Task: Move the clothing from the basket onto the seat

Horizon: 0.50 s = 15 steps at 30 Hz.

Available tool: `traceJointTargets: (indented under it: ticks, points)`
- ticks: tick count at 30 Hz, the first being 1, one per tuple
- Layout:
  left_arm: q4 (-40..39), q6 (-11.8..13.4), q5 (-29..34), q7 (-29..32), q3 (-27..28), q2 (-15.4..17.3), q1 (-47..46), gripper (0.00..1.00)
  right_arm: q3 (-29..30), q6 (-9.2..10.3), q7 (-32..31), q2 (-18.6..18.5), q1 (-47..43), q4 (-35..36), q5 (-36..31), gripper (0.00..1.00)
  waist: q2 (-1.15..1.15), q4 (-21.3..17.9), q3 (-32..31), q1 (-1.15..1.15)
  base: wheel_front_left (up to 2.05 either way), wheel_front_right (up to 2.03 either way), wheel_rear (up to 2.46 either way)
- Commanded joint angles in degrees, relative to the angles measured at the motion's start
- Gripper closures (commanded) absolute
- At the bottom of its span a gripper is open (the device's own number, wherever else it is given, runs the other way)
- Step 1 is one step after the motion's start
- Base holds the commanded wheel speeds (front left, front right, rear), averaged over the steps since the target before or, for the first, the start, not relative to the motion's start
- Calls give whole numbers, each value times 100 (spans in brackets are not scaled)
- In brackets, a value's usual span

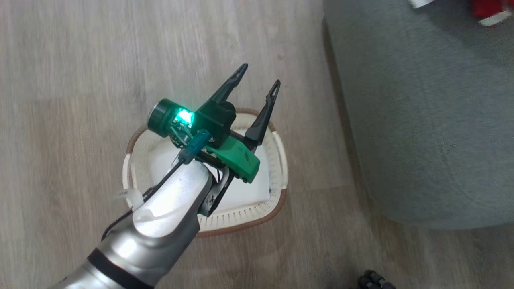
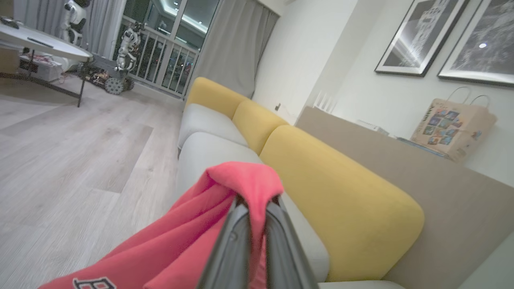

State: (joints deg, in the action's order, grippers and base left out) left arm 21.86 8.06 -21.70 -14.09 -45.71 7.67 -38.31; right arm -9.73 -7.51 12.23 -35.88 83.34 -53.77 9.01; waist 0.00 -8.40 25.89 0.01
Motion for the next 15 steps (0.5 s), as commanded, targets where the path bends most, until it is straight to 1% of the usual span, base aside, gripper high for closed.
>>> traceJointTargets:
  ticks: [1,5,9,14,15]
  points:
    - [-219,42,72,24,145,112,-191,0,92,2,59,-69,47,64,-47,100,0,261,304,-1,0,0,0]
    - [-342,91,138,49,113,191,-210,0,565,2,181,78,-263,-496,-266,100,0,325,522,-1,0,0,0]
    - [-405,102,168,74,66,232,-211,0,1065,2,245,235,-683,-991,-522,100,0,356,602,-1,0,0,0]
    - [-433,121,165,99,42,286,-196,0,1562,2,271,488,-1129,-1229,-847,100,0,300,609,-1,0,0,0]
    - [-433,124,161,102,38,293,-190,0,1623,2,272,533,-1211,-1197,-927,79,0,285,598,-1,0,0,0]
